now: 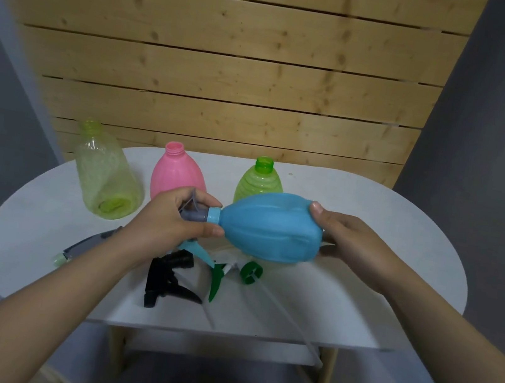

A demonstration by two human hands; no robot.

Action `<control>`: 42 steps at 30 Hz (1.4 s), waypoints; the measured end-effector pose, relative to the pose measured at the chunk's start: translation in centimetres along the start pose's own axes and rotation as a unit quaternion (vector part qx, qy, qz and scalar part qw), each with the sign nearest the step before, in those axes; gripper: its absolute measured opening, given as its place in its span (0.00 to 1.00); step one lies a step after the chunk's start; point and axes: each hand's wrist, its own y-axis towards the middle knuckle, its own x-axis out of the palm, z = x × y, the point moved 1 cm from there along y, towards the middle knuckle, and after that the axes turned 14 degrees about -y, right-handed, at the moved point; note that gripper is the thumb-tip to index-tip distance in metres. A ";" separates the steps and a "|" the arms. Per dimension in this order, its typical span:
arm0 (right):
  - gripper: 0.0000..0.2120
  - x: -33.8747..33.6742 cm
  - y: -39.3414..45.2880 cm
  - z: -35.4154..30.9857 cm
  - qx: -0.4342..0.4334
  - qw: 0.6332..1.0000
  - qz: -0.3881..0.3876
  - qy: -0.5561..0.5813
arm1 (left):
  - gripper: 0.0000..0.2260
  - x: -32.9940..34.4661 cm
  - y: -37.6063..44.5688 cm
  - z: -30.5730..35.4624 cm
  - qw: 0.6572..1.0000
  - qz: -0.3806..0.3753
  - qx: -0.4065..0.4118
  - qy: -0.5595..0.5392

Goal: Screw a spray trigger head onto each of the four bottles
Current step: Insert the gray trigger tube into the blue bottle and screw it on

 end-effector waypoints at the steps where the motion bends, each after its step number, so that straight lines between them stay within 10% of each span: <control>1: 0.18 0.0 0.0 -0.1 -0.005 1.000 0.011 0.015 | 0.14 0.0 0.0 0.0 1.000 0.003 -0.002 -0.007; 9: 0.33 -0.9 0.0 0.4 -0.037 0.994 -0.098 -0.001 | 0.15 -1.0 0.1 0.3 1.000 0.005 -0.022 -0.007; 12: 0.22 -0.5 0.0 0.3 -0.014 0.996 -0.091 -0.011 | 0.14 -0.8 -0.2 0.6 1.000 -0.022 -0.003 0.001; 42: 0.28 0.0 0.3 0.5 0.018 0.997 -0.052 0.053 | 0.10 0.1 -0.7 1.1 0.999 -0.034 0.021 -0.007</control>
